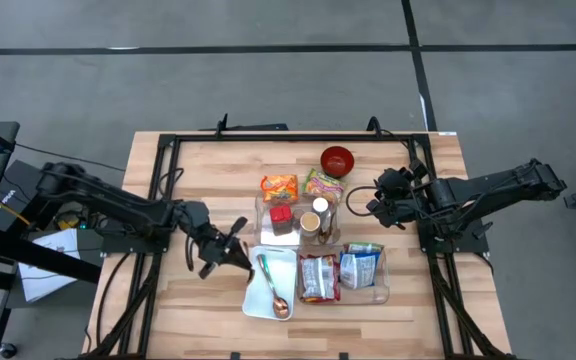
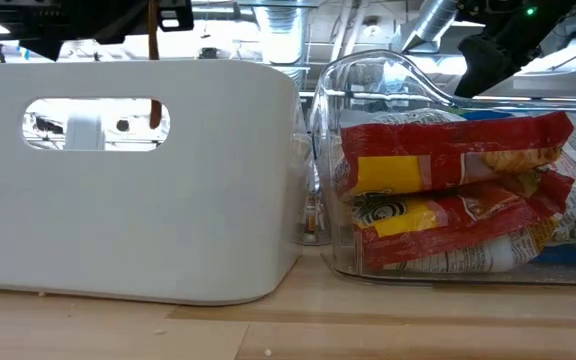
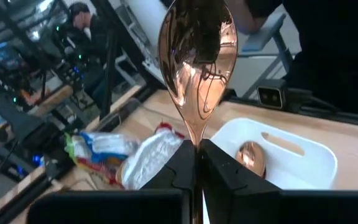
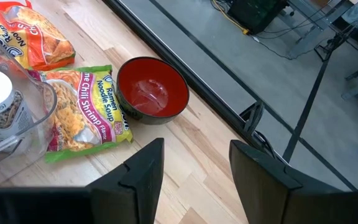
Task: Pick & Place Food Item
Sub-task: Put the gold spoon into the white bin
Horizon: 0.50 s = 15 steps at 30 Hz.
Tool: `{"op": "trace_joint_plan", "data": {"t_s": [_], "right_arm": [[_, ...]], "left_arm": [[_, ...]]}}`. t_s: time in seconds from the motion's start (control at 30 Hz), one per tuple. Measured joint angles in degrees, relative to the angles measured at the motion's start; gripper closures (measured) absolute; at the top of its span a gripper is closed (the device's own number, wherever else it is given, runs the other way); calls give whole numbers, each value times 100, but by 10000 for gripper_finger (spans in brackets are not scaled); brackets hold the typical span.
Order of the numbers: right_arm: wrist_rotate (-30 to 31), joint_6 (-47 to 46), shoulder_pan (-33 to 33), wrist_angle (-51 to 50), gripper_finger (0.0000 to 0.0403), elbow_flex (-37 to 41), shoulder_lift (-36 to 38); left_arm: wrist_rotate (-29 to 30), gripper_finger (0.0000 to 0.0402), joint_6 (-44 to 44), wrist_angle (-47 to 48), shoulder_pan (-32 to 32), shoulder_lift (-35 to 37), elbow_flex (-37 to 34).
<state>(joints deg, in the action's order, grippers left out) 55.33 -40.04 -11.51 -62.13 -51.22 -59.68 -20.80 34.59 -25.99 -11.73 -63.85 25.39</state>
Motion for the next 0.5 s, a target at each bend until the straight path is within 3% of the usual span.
{"op": "trace_joint_plan", "data": {"t_s": [0.23, 0.5], "right_arm": [[0, 1, -2, -2, 227, 0, 0], [0, 3, -2, -44, 227, -2, 0]], "left_arm": [[-58, 396, 14, -443, -95, -575, 295], [-51, 396, 882, 34, -602, -1361, 1110]]}}
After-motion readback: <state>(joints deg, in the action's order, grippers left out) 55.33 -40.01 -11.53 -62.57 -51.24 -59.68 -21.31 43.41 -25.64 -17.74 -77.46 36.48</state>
